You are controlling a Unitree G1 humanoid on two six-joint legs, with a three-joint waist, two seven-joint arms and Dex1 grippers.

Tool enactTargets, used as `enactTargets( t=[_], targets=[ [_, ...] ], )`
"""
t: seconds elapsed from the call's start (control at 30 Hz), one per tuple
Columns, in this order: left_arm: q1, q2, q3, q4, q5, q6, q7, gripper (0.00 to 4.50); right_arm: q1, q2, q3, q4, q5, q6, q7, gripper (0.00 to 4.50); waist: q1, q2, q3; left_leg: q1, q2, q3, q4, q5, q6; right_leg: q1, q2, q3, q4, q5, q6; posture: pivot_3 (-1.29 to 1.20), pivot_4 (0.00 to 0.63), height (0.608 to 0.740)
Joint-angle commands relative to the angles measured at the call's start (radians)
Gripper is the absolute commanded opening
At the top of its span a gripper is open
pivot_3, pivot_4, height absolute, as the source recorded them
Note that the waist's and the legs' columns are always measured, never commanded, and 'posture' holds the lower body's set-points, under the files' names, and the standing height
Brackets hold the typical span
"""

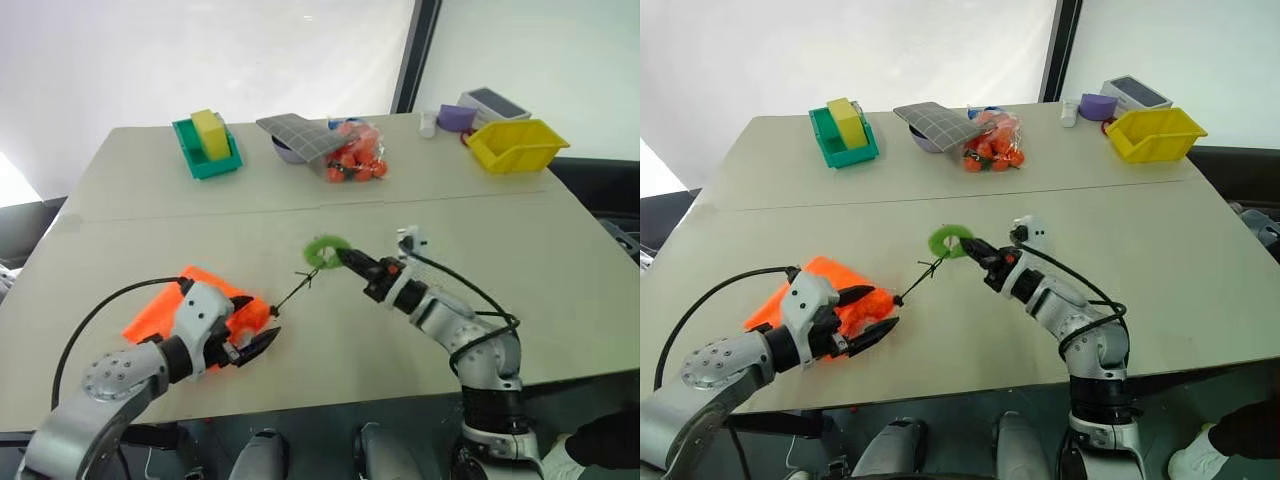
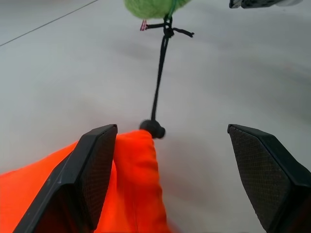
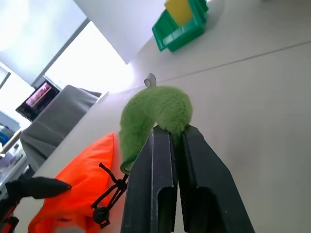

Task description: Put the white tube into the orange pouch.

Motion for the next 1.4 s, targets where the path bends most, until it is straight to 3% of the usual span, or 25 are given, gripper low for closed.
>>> enactTargets(
  t=[0.03, 0.37, 0.5, 0.67, 0.87, 1.03, 1.17, 1.4],
  targets=[
    [-0.033, 0.005, 0.006, 0.001, -0.011, -0.022, -0.022, 3.88, -0.014, 0.004, -0.018, -0.061, 0.052, -0.005, -0.012, 0.00, -0.001, 0.000, 0.000, 0.000, 0.000, 0.000, 0.000, 0.000, 0.000, 0.000, 0.000, 0.000, 0.000, 0.000, 0.000, 0.00, 0.150, 0.740],
    [-0.110, -0.006, 0.004, 0.111, 0.006, -0.087, -0.061, 3.88, -0.009, 0.016, -0.028, -0.097, 0.121, -0.011, -0.047, 0.00, -0.001, 0.000, 0.000, 0.000, 0.000, 0.000, 0.000, 0.000, 0.000, 0.000, 0.000, 0.000, 0.000, 0.000, 0.000, 0.00, 0.150, 0.740],
    [-0.163, -0.025, 0.008, 0.154, -0.049, -0.059, -0.084, 3.88, -0.007, 0.007, -0.016, -0.122, 0.149, -0.008, -0.043, 0.00, 0.001, 0.000, 0.000, 0.000, 0.000, 0.000, 0.000, 0.000, 0.000, 0.000, 0.000, 0.000, 0.000, 0.000, 0.000, 0.00, 0.150, 0.740],
    [-0.197, 0.046, -0.019, 0.220, -0.071, -0.050, -0.220, 3.88, -0.018, -0.004, 0.006, -0.124, 0.136, -0.021, -0.050, 0.00, -0.004, 0.001, 0.000, 0.000, 0.000, 0.000, 0.000, 0.000, 0.000, 0.000, 0.000, 0.000, 0.000, 0.000, 0.000, 0.00, 0.150, 0.740],
    [-0.288, 0.027, 0.064, 0.358, -0.179, 0.002, -0.248, 3.88, -0.017, -0.003, 0.038, -0.122, 0.094, -0.052, -0.070, 0.00, -0.003, 0.001, 0.000, 0.000, 0.000, 0.000, 0.000, 0.000, 0.000, 0.000, 0.000, 0.000, 0.000, 0.000, 0.000, 0.00, 0.150, 0.740],
    [-0.268, 0.053, 0.104, 0.363, -0.211, 0.029, -0.269, 3.88, 0.003, 0.010, 0.080, -0.118, 0.046, -0.096, -0.075, 0.00, -0.006, 0.001, 0.000, 0.000, 0.000, 0.000, 0.000, 0.000, 0.000, 0.000, 0.000, 0.000, 0.000, 0.000, 0.000, 0.00, 0.150, 0.740],
    [-0.283, 0.085, 0.065, 0.329, -0.156, -0.003, -0.272, 3.88, 0.003, 0.029, 0.117, -0.105, 0.013, -0.139, -0.063, 0.00, -0.005, 0.001, 0.000, 0.000, 0.000, 0.000, -0.001, 0.000, 0.000, 0.000, 0.000, 0.000, 0.001, 0.001, -0.001, 0.00, 0.150, 0.740],
    [-0.346, 0.091, -0.143, 0.272, 0.119, -0.106, -0.160, 3.88, 0.002, 0.038, 0.135, -0.105, 0.012, -0.157, -0.052, 0.00, -0.001, 0.000, 0.000, 0.000, 0.000, 0.000, -0.001, 0.000, 0.000, 0.000, 0.000, 0.000, 0.000, 0.000, 0.000, 0.00, 0.150, 0.740]
  ],
)
